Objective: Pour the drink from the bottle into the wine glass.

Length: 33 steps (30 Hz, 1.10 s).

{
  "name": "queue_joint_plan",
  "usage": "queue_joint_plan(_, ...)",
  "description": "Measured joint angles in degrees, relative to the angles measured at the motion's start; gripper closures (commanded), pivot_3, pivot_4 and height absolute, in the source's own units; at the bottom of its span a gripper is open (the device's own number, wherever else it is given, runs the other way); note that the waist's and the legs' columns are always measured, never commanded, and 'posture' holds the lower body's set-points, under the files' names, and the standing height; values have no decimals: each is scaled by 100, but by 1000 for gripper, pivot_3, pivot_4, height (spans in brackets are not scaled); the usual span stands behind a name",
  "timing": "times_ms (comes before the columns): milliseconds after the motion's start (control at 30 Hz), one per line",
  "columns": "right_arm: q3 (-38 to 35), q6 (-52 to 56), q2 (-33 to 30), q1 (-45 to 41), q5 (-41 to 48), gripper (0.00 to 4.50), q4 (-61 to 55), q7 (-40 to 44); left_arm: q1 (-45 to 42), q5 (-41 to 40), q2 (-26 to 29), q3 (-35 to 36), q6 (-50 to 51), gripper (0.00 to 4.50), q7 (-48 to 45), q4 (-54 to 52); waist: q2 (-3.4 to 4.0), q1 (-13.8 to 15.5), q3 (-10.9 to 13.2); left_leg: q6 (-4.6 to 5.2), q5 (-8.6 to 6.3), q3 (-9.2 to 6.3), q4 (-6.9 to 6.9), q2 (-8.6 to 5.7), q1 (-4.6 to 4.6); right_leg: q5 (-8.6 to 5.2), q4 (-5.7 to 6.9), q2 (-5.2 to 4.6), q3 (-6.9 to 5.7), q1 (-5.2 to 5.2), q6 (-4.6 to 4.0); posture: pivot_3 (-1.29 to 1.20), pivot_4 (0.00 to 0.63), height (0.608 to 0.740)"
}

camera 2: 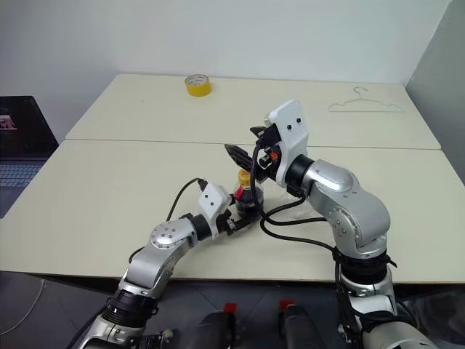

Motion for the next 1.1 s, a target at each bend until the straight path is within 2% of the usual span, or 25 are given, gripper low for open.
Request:
queue_joint_plan(167, 307, 110, -49, 174, -57, 921, -120, -234, 0, 3, -22, 1, -18, 1448, -1, 30, 0, -3, 0, 1, 1, 1, 0, -1, 0, 0, -1, 1, 1, 0, 1, 0, 150, 740)
queue_joint_plan(267, 306, 209, 111, 237, 7, 71, -122, -375, -1, 9, -23, 1, -31, 1448, -1, 37, 0, -2, 0, 2, 1, 0, 0, -1, 0, 0, -1, 3, 0, 0, 1, 0, 150, 740)
queue_joint_plan(300, 307, 242, 143, 240, 40, 30, -133, -398, -1, 11, -24, 1, -34, 1448, -1, 39, 0, -2, 0, 2, 1, 1, 0, 0, 0, 0, -1, 4, 0, 0, 1, 0, 150, 740)
queue_joint_plan(600, 450, 252, 124, 284, -9, 30, -293, -560, 2, 23, -24, 0, -60, 1448, -5, 47, 0, -2, 0, 2, 1, -1, 0, -1, -1, 0, -3, 4, -2, 0, 1, 0, 150, 740)
queue_joint_plan(1100, 739, -486, 359, 437, -415, 30, 419, -716, 2, 37, -28, -2, -64, 1448, -2, 46, 0, -3, 0, 2, 1, 0, -1, 0, -2, 0, -6, 5, -1, 0, 1, 0, 150, 740)
